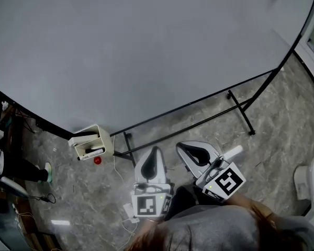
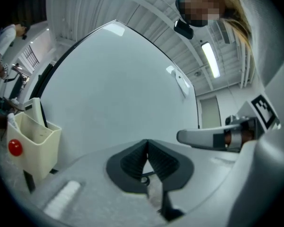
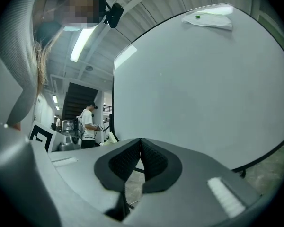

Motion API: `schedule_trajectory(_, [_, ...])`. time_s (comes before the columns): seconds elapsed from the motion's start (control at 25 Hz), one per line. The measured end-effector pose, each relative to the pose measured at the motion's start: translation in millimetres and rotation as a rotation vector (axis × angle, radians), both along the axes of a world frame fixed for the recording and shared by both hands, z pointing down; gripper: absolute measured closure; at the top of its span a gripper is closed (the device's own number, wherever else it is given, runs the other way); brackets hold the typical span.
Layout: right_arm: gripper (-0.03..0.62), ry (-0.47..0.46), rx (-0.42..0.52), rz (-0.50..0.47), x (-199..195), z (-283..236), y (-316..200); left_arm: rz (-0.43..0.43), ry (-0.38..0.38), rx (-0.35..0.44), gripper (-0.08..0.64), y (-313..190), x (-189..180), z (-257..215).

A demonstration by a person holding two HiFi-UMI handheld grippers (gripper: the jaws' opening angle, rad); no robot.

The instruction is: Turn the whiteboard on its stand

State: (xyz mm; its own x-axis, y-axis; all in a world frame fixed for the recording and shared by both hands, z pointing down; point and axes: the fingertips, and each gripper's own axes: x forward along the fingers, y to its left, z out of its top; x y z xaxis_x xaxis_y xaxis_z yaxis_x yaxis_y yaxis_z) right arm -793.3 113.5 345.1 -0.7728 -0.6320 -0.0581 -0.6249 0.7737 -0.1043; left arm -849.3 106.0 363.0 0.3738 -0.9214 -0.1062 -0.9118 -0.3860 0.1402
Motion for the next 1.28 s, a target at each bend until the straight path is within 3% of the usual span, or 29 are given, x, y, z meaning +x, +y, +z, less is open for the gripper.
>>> schedule_trajectory(0.28, [0.597, 0.010, 0.015, 0.041, 28.6, -4.8, -5.7, 0.021, 0.010, 0.030, 0.565, -4.5, 22.4, -5.8])
schedule_trajectory(0.48, [0.597, 0.000, 0.032, 0.038, 67.0, 3.0, -16.6, 0.001, 0.004, 0.035, 0.566, -16.9, 58.9, 6.1])
schedule_trajectory(0.84, [0.597, -0.014, 0.029, -0.003, 197.3, 3.0, -67.9, -0.014, -0.029, 0.033, 0.565, -64.5, 191.2, 7.7])
schedule_trajectory(1.04, [0.597, -0.005, 0.029, -0.054, 262.6, -5.4, -95.9, -0.010, -0.018, 0.089, 0.565, -96.1, 271.2, -18.1])
schedule_trajectory(1.28, [0.598, -0.025, 0.030, -0.068, 325.8, -16.4, -124.7, -0.058, -0.025, 0.080, 0.566, -120.7, 330.3, -23.1])
